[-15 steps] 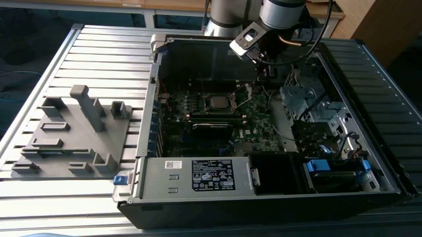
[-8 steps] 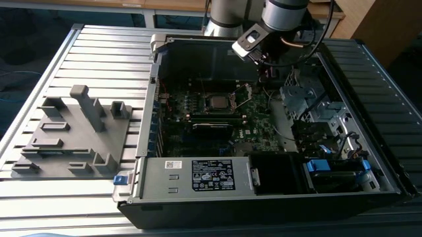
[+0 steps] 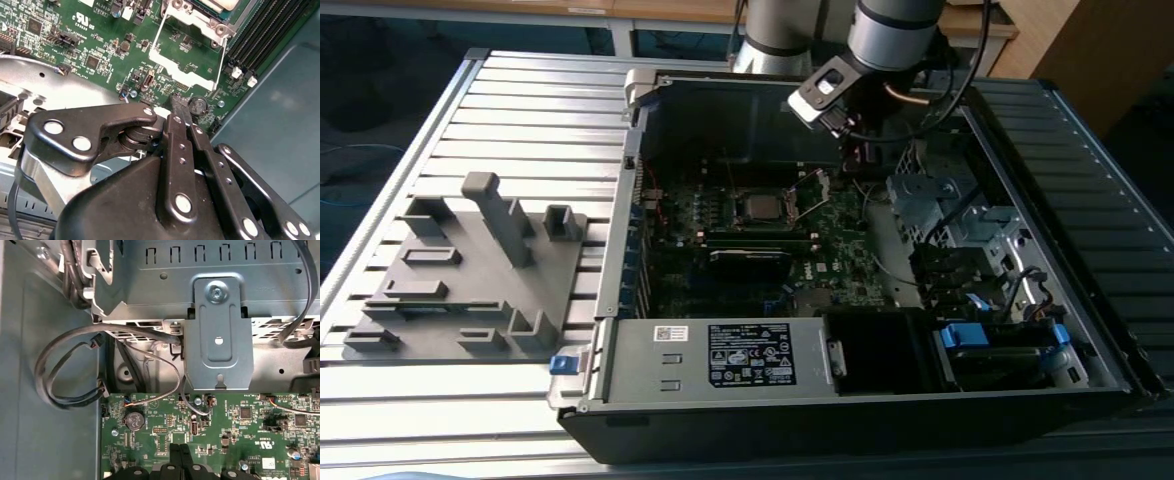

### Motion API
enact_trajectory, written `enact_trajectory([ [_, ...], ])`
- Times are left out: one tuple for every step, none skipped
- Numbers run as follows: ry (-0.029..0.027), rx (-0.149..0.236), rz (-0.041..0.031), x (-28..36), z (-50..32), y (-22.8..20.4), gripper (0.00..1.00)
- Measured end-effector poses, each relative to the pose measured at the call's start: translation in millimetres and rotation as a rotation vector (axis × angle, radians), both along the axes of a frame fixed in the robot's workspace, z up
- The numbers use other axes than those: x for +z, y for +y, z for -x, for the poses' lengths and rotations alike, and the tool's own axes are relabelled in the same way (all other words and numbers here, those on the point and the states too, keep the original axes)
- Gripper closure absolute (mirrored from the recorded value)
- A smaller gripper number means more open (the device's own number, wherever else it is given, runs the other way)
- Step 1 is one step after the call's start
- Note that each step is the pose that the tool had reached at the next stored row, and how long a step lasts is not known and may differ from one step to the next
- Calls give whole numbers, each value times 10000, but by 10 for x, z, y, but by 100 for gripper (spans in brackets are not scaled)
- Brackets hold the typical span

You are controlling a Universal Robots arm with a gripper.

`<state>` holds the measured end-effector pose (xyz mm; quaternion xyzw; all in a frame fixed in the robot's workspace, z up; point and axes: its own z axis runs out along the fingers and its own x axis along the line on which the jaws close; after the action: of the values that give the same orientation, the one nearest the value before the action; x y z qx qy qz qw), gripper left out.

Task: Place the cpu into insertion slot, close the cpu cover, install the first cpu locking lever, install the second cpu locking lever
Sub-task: 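Close the cpu cover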

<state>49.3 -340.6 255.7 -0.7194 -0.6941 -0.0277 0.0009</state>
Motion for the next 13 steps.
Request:
enact_trajectory([
  [0, -19, 0, -7, 0, 0, 89],
  [0, -35, -1, -13, 0, 0, 89],
  [1, -43, 2, -15, 0, 0, 89],
  [1, -45, 3, -15, 0, 0, 89],
  [1, -45, 4, -15, 0, 0, 89],
  [0, -46, 2, -16, 0, 0, 89],
  [0, -45, 1, -17, 0, 0, 89],
  [0, -46, 1, -17, 0, 0, 89],
  [-1, -46, -1, -25, 0, 0, 89],
  [-1, -46, 8, -36, 0, 0, 89],
  [0, -46, 24, -50, 0, 0, 89],
  [0, -46, 40, -66, 0, 0, 89],
  [0, -46, 56, -80, 0, 0, 89],
])
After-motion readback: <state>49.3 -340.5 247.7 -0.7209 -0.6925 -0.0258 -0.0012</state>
